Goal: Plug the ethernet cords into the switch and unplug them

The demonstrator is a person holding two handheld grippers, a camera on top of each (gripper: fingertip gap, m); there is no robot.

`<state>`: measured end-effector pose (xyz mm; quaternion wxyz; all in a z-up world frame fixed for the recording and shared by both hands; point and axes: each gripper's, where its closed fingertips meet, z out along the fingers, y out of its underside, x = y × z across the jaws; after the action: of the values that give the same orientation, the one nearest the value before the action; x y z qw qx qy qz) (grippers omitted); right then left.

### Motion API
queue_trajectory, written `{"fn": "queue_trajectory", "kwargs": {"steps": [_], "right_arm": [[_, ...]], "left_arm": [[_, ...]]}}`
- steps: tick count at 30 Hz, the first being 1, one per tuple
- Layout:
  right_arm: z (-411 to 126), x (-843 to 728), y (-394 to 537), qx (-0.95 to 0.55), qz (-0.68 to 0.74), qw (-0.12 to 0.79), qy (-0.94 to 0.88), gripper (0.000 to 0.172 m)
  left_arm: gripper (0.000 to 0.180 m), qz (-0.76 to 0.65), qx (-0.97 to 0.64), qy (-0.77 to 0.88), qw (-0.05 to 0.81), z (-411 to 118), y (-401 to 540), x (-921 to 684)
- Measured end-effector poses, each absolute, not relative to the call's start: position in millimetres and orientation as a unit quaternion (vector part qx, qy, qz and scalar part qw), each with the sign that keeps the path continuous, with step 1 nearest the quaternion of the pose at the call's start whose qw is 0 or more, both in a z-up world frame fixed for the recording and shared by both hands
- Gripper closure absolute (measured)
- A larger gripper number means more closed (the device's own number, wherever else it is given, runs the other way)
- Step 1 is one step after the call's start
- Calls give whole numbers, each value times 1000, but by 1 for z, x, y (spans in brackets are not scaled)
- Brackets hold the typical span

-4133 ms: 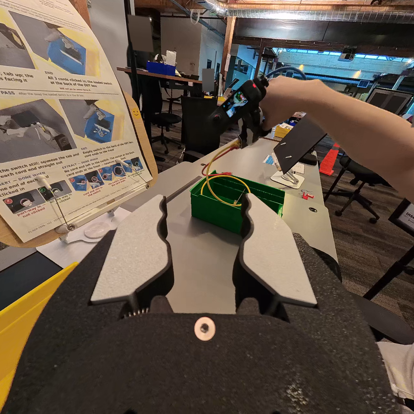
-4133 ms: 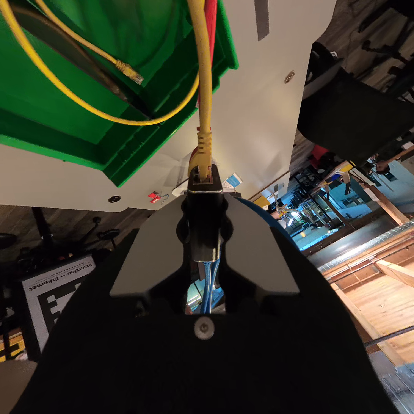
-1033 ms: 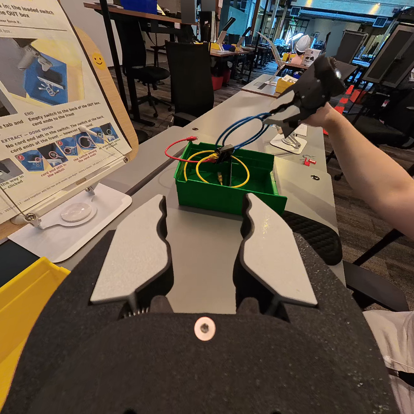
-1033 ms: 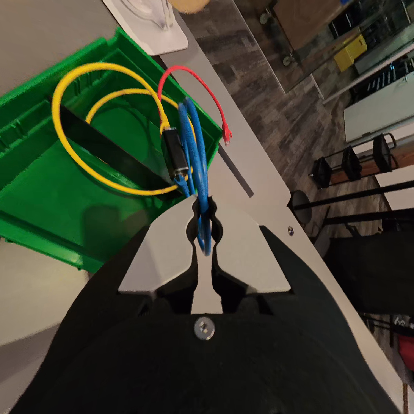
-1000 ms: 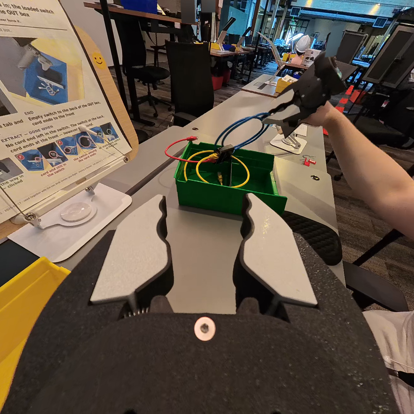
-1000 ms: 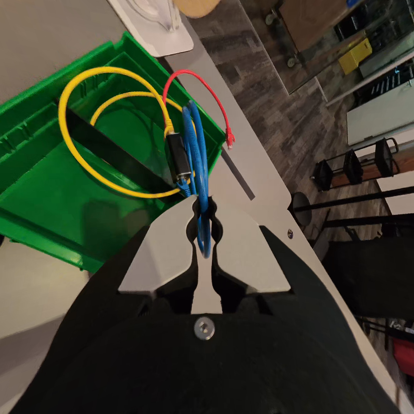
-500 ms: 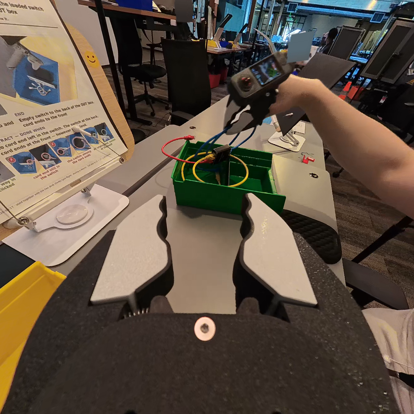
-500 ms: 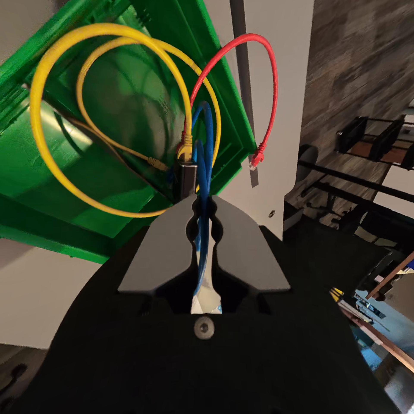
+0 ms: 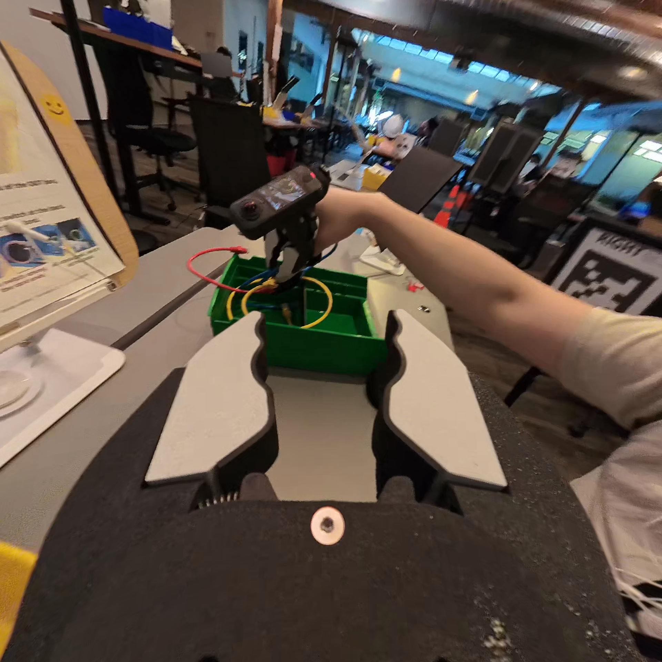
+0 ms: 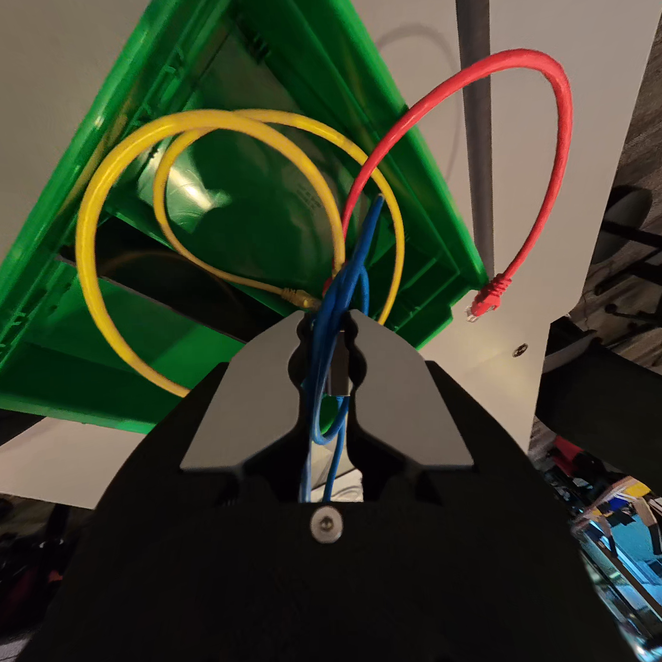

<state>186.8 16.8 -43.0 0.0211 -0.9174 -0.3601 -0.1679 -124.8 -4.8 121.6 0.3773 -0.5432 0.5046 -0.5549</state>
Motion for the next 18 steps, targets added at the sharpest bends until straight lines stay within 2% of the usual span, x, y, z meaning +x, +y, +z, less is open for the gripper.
{"fn": "queue_trajectory", "kwargs": {"steps": [10, 18], "right_arm": [[-35, 186, -21, -919, -144, 30, -365, 142], [-26, 177, -38, -923, -88, 114, -357, 138]], "left_arm": [[115, -658, -499, 470, 312, 145, -22, -135], [112, -714, -443, 483, 245, 155, -49, -141]]}}
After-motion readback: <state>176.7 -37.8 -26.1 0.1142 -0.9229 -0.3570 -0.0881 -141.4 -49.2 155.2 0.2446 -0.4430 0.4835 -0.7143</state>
